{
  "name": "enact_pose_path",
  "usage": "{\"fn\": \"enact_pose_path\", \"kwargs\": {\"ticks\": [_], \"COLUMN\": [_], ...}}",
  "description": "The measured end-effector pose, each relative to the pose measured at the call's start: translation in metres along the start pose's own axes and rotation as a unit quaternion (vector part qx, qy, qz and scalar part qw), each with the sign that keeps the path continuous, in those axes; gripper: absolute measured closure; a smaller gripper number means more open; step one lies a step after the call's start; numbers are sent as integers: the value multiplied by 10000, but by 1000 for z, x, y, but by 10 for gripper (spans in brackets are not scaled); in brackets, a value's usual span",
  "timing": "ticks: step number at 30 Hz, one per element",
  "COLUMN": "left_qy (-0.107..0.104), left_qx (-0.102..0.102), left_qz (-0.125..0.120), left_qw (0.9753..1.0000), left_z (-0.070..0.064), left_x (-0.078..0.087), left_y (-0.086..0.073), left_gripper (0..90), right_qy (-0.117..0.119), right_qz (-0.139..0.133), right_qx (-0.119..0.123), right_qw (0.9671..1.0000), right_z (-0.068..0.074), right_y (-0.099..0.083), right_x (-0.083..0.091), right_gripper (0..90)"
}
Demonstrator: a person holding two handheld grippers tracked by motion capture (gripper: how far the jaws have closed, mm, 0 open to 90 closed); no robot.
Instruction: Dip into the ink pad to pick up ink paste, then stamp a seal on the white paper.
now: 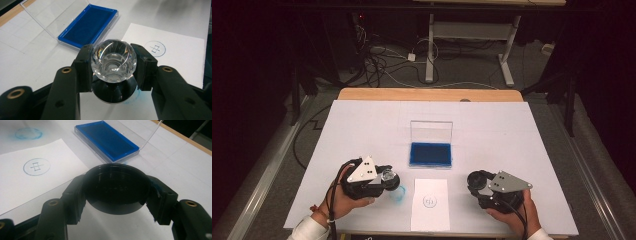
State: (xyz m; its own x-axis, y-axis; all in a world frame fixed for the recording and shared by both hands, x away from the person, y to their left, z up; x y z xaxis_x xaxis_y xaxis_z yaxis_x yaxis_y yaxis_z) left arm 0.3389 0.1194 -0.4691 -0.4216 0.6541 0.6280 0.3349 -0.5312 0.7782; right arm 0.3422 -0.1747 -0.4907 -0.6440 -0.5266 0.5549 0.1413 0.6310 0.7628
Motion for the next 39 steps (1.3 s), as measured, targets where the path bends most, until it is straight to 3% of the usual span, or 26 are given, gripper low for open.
{"fn": "enact_pose_path", "kwargs": {"ticks": [12, 19, 29, 39], "left_qy": [-124, -209, -477, -644], "left_qx": [-34, -43, -38, -158], "left_qz": [-26, -57, -360, -510], "left_qw": [9999, 9998, 9982, 9965], "left_z": [-7, -8, -14, -25], "left_x": [-3, -8, -17, -24], "left_y": [4, 8, 36, 58], "left_gripper": [543, 544, 544, 544], "right_qy": [76, 246, 634, 1001], "right_qz": [1, -12, -207, -238], "right_qx": [104, 144, 224, 471], "right_qw": [9999, 9996, 9975, 9936], "right_z": [4, 10, 20, 46], "right_y": [4, 10, 37, 60], "right_x": [-4, -13, -29, -58], "right_gripper": [384, 384, 384, 384]}}
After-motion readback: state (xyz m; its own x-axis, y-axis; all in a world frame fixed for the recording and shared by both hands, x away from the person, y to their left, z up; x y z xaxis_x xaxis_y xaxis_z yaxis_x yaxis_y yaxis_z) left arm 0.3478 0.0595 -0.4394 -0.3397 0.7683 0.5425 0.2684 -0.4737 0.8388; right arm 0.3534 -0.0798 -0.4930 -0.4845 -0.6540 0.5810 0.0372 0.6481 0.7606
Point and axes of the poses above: each handheld gripper's, and its own axes: x roughly backward along the jaws, y roughly out of its top, z roughly to its left, the point moved 9 cm from there along -x, roughly forward along the jaws, and after that the axes turned 8 degrees about x, right-handed, at the moved point
